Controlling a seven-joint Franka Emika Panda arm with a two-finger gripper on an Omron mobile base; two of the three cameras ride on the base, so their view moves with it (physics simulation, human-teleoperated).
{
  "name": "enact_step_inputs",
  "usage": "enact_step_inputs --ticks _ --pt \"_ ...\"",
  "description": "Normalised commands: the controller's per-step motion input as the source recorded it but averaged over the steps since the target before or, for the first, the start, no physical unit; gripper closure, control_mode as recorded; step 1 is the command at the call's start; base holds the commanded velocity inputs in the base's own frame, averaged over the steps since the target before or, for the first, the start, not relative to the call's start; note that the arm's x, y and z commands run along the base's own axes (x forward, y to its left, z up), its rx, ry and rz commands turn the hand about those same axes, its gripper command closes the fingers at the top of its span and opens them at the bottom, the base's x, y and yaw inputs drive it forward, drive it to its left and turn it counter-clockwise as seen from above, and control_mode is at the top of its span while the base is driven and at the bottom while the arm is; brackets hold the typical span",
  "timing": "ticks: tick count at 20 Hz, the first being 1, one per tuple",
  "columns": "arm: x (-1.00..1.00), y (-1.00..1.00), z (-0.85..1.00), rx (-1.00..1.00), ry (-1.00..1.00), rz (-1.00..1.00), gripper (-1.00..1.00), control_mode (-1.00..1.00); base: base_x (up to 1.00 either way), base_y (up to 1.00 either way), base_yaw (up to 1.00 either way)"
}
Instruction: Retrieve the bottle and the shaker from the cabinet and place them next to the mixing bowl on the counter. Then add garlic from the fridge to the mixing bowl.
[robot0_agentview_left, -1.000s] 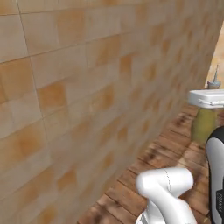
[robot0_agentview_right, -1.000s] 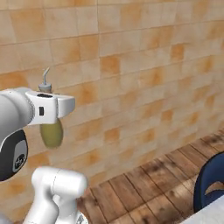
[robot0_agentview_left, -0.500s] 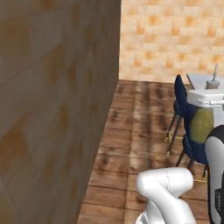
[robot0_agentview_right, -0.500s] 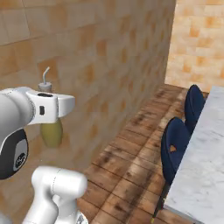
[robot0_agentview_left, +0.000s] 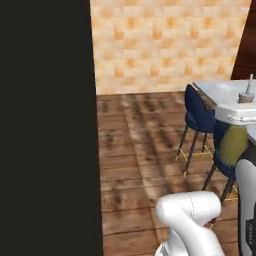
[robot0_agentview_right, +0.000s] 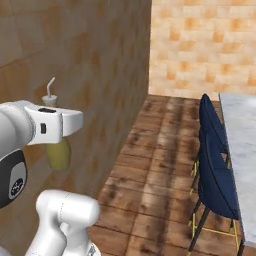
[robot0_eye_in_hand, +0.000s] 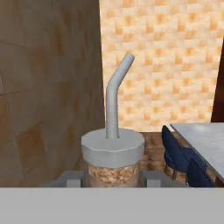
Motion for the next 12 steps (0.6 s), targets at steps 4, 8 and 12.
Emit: enact_step_inputs --ticks 4,8,12 --pt "0.00 0.00 0.00 0.00 0.00 0.00 1.00 1.00 1.00 0.70 -0.44" --pt "0.00 0.00 0.00 0.00 0.00 0.00 1.00 1.00 1.00 0.70 -0.31" --pt "0.00 0.00 0.00 0.00 0.00 0.00 1.00 1.00 1.00 0.46 -0.27"
